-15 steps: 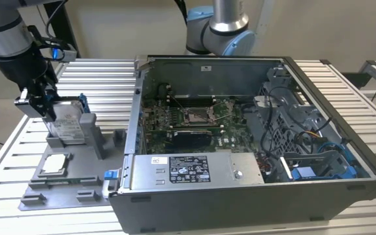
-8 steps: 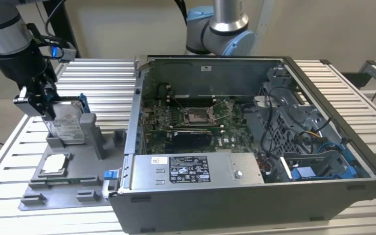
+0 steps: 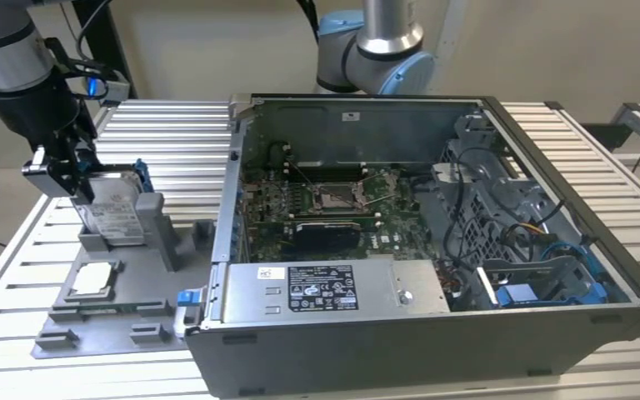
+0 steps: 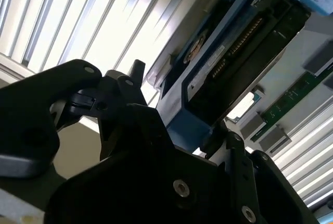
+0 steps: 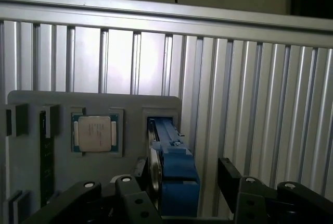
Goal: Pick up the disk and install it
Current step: 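Pick up the disk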
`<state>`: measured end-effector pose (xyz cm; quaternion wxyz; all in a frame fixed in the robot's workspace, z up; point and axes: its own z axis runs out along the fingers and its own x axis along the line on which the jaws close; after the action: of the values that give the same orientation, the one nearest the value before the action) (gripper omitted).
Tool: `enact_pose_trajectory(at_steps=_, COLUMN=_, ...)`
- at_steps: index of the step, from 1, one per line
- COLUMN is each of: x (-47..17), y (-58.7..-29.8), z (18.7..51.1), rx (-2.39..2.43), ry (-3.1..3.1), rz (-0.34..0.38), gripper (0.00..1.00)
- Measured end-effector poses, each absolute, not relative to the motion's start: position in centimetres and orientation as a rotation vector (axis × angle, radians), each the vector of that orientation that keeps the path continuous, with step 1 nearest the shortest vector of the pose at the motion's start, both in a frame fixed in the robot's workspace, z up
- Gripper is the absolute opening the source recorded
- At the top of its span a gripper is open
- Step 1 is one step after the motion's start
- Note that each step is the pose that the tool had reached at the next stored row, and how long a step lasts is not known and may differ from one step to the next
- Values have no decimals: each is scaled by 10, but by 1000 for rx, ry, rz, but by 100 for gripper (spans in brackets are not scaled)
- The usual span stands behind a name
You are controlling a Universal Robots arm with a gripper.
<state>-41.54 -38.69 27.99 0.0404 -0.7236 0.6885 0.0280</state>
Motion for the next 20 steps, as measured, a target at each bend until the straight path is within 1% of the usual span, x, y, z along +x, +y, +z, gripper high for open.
enact_pose_trajectory(at_steps=20, x=-414, y=-387, z=280, rx=-2217, ry=2109, rz=86, gripper=100)
